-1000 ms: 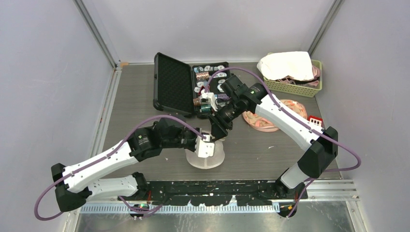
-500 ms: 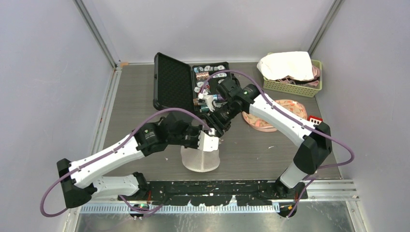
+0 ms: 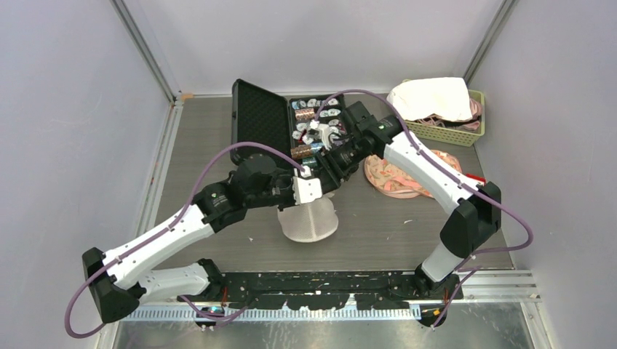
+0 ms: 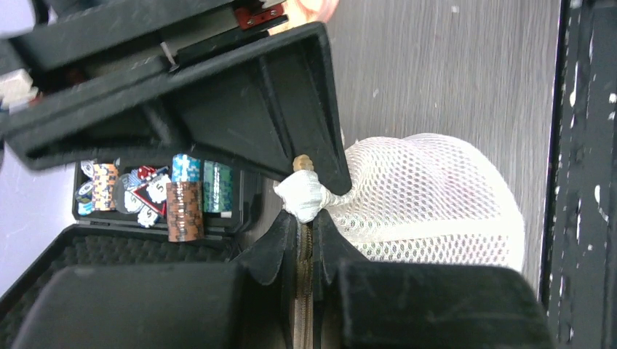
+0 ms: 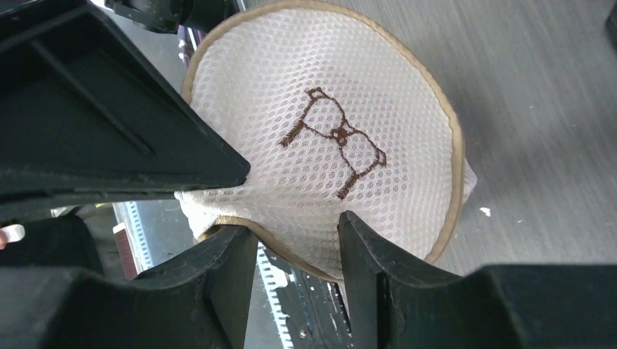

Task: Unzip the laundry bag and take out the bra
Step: Unzip the laundry bag at the center of the board.

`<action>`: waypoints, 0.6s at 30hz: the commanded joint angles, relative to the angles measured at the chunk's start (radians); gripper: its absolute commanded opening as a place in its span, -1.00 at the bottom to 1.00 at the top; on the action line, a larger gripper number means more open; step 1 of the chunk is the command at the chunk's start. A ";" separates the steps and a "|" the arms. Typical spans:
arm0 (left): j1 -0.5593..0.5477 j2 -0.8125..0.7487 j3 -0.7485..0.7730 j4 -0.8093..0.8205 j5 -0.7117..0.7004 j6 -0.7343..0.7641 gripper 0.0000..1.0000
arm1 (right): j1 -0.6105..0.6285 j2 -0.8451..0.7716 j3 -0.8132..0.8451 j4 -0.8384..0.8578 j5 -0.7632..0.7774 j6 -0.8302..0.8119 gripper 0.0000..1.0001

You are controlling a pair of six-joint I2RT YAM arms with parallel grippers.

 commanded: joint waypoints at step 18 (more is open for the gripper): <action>0.099 -0.040 -0.043 0.290 0.227 -0.195 -1.00 | -0.237 -0.203 0.195 -0.129 -0.192 -0.003 -0.06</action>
